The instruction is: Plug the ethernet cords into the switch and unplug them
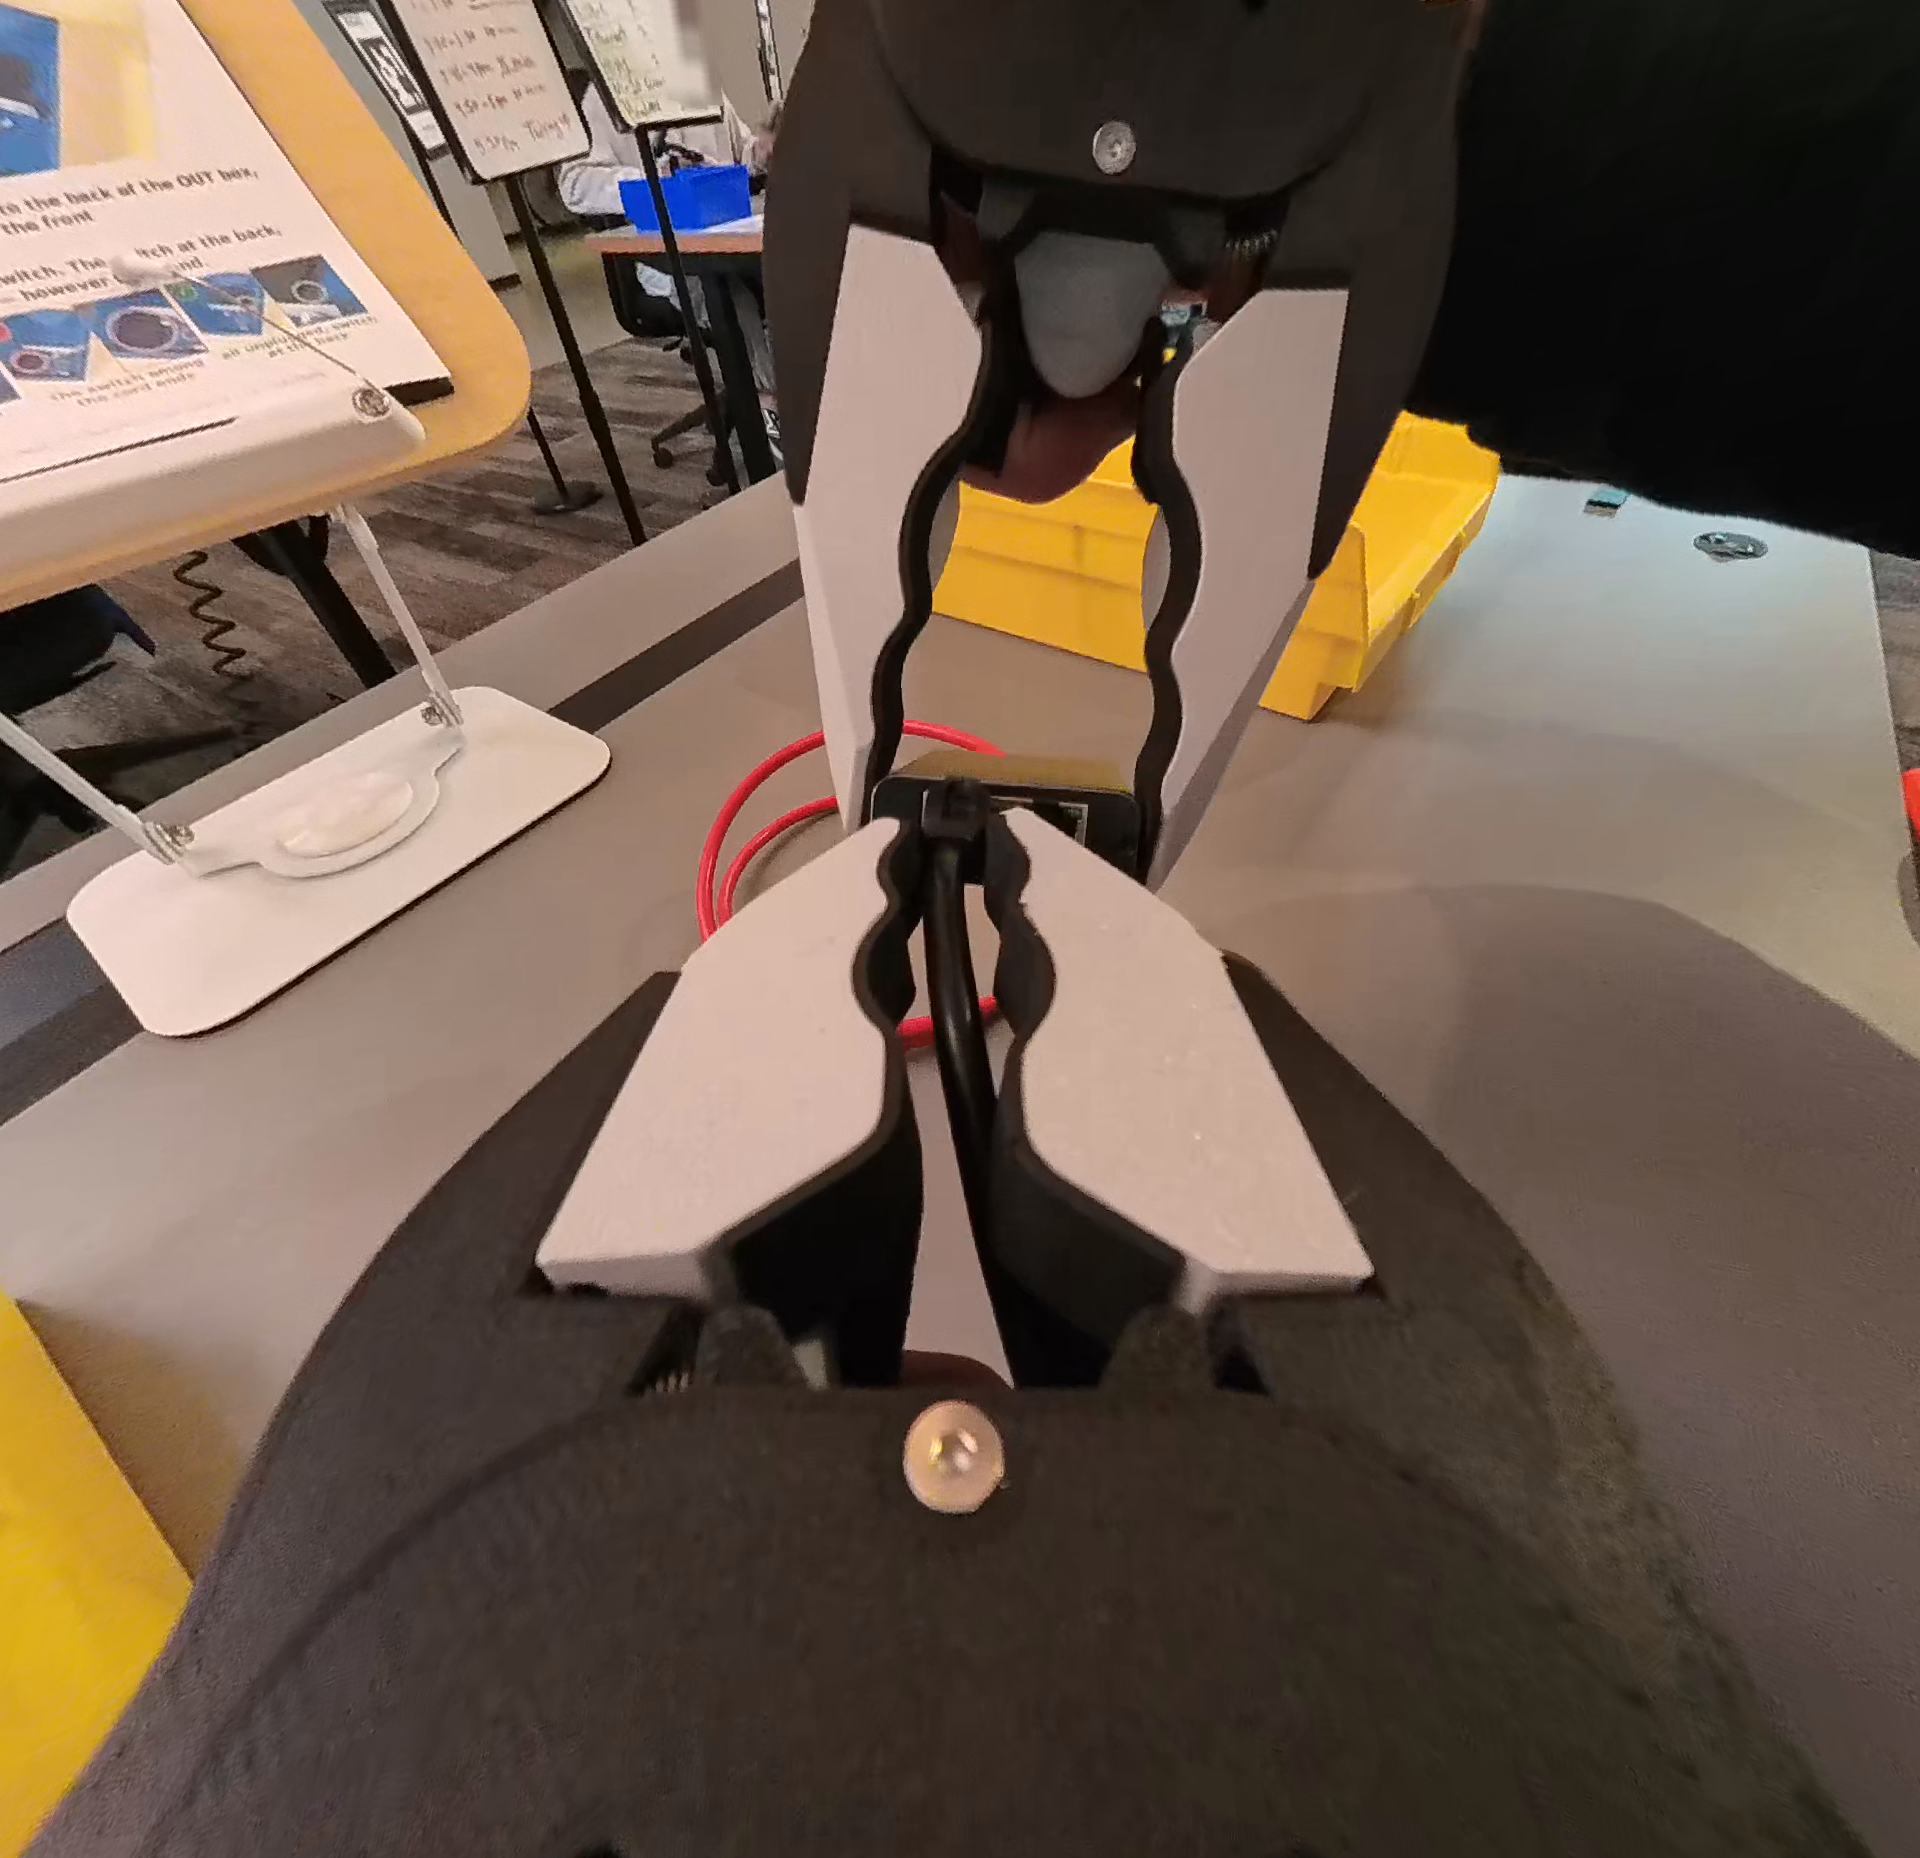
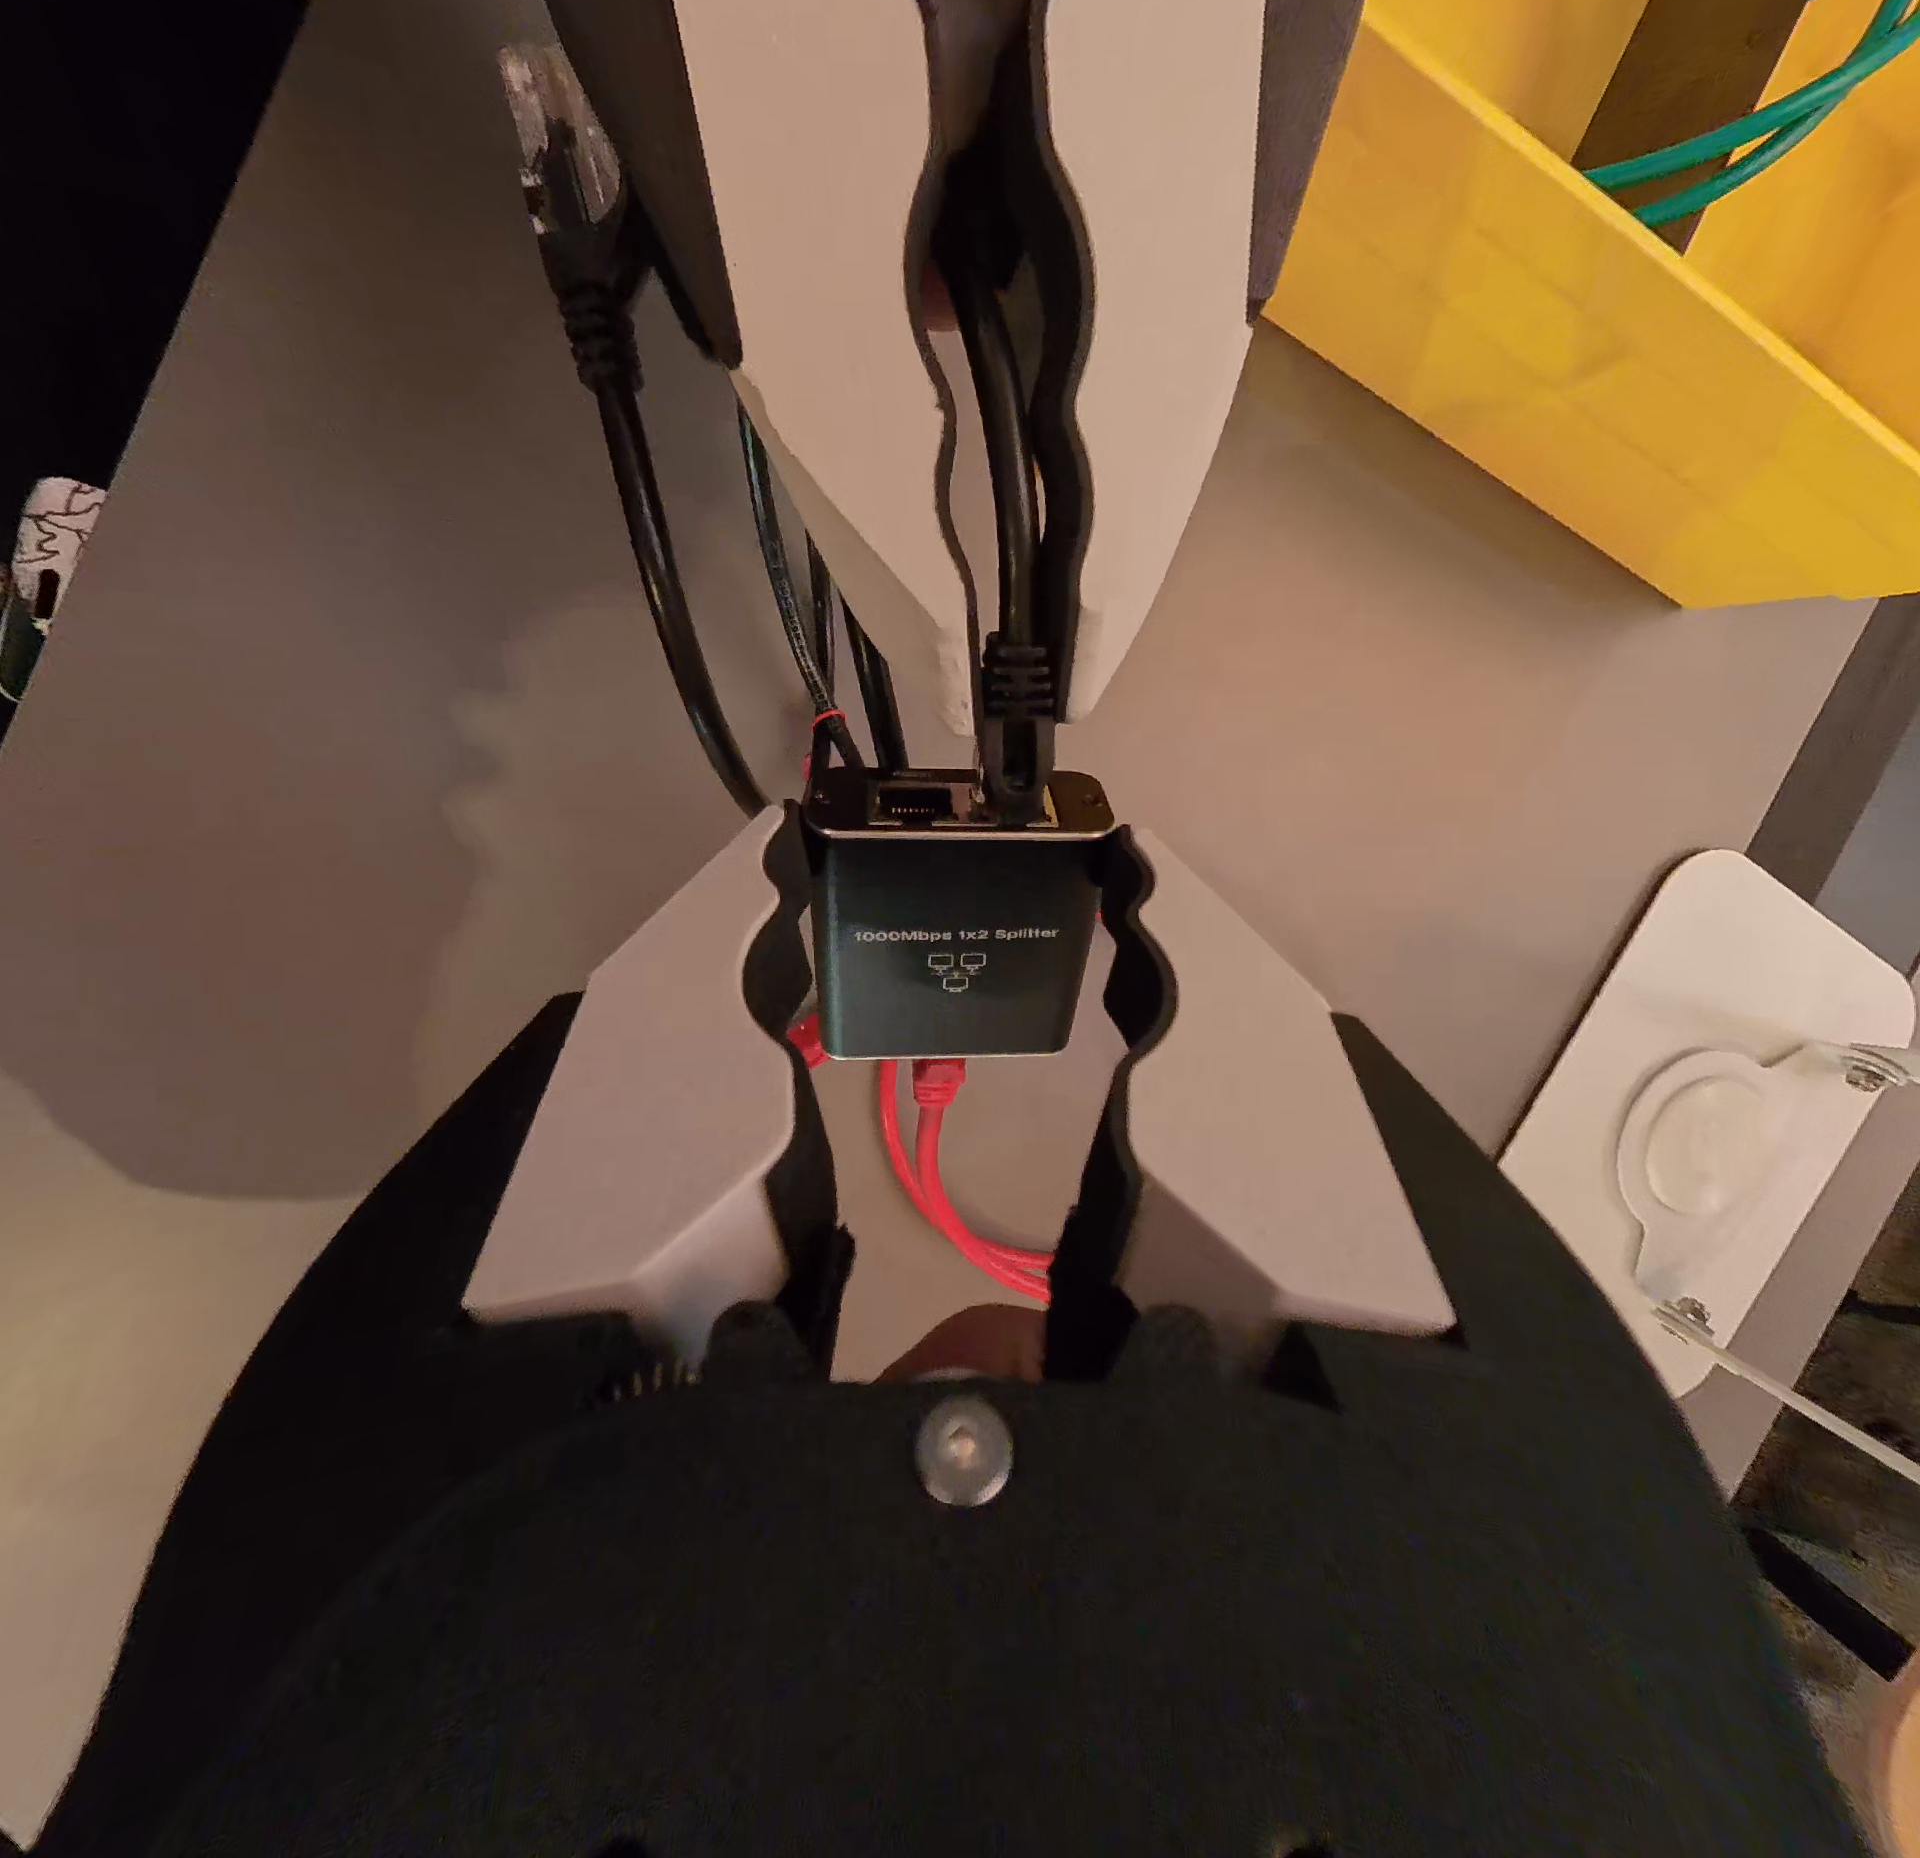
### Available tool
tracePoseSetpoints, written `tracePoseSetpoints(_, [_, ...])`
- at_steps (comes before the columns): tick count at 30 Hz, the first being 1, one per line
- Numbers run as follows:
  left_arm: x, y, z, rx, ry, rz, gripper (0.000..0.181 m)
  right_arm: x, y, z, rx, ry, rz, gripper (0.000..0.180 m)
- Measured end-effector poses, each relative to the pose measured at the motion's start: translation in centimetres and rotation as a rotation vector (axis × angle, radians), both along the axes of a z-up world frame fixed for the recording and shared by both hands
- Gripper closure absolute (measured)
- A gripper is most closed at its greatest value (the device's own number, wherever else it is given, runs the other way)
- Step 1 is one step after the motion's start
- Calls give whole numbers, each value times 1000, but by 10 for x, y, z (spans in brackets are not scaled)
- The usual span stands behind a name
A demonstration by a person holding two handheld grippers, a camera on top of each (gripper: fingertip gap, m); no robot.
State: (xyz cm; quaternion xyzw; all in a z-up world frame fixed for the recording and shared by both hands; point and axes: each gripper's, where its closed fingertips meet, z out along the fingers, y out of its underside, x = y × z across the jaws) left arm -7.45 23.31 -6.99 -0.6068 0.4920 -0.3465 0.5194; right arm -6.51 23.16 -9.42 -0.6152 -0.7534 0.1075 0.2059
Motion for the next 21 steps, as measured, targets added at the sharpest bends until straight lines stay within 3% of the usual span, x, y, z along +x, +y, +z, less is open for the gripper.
tracePoseSetpoints(21, [5, -2, -12, -2, 74, -17, 170, 4, -3, -13, -8, -50, -13, 126])
